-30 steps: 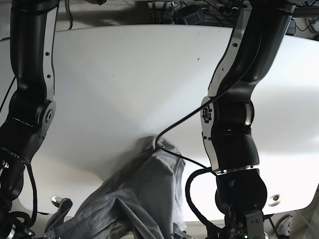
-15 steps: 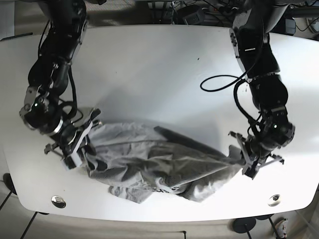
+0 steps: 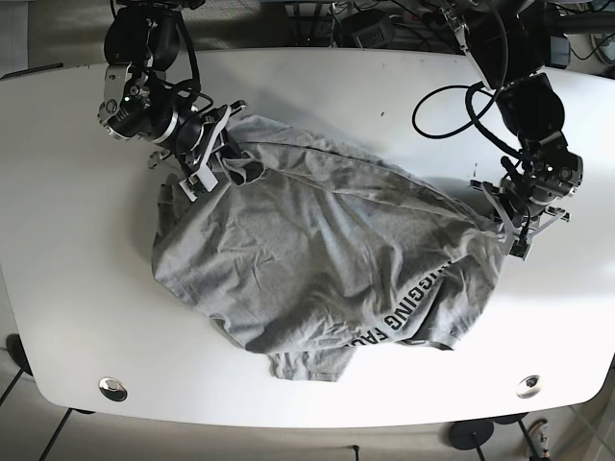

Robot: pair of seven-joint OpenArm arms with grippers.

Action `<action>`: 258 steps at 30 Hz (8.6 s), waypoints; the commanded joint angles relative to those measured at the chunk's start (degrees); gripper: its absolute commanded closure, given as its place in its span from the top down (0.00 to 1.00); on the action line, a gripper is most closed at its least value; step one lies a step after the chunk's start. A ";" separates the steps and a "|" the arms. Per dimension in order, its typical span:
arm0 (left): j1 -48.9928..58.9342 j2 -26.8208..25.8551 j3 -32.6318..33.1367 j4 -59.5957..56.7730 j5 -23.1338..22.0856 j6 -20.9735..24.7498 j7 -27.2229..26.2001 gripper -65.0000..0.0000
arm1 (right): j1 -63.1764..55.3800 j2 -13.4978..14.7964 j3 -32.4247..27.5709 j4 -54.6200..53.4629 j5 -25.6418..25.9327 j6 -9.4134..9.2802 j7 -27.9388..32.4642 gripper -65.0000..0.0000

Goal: Fold the T-shirt properly

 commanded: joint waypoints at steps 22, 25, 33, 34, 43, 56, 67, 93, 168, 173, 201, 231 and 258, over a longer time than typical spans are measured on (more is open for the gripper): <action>3.18 -9.60 -16.12 12.17 -23.89 0.36 8.38 0.71 | 1.09 3.97 -32.27 1.05 0.57 -0.28 0.98 0.03; 3.27 -9.60 -16.21 9.97 -28.11 0.36 12.25 0.71 | 1.09 3.79 -32.27 1.05 0.57 -0.28 0.98 0.03; 12.41 -4.15 -7.86 13.67 -35.23 0.36 15.06 0.69 | 3.46 3.70 -34.20 0.96 0.48 -0.28 2.57 0.03; 12.94 -2.30 -6.19 14.81 -33.56 0.36 15.06 0.65 | 4.08 3.88 -35.70 0.96 0.48 -0.28 2.48 0.03; 13.99 7.54 10.08 19.20 -15.53 0.36 10.84 0.58 | 5.83 5.02 -39.21 0.61 0.92 -0.37 2.65 0.70; 19.71 10.88 13.59 16.92 -7.27 0.36 9.52 0.57 | 11.90 7.31 -3.35 -3.35 14.64 -0.02 5.29 0.78; 20.67 4.55 1.46 10.33 -7.71 0.36 9.52 0.57 | 34.41 4.32 -10.82 -39.83 -1.71 0.07 20.33 0.78; 17.60 -0.28 -1.61 9.89 -7.62 0.36 9.61 0.57 | 39.94 -7.02 -11.26 -65.77 -17.19 -9.16 49.69 0.03; 16.36 3.76 7.62 16.30 -28.81 0.36 11.72 0.57 | 33.35 -2.19 8.08 -55.48 -17.63 1.39 40.72 1.00; 16.28 1.39 7.62 16.30 -28.81 0.36 11.63 0.57 | 27.64 -6.23 7.91 -48.97 -17.71 1.21 38.79 0.11; 16.10 -2.92 2.61 16.30 -29.16 0.36 11.72 0.57 | 12.87 -8.69 7.03 -4.32 -17.19 1.74 19.53 1.00; 16.10 -1.78 2.61 16.30 -29.16 0.36 11.72 0.57 | 31.50 -3.86 15.03 -48.54 -7.25 1.13 22.00 0.02; 17.68 -1.78 -0.03 24.66 -39.89 0.36 11.72 0.54 | 77.57 -1.04 -7.74 -35.61 -6.73 -2.65 16.81 0.03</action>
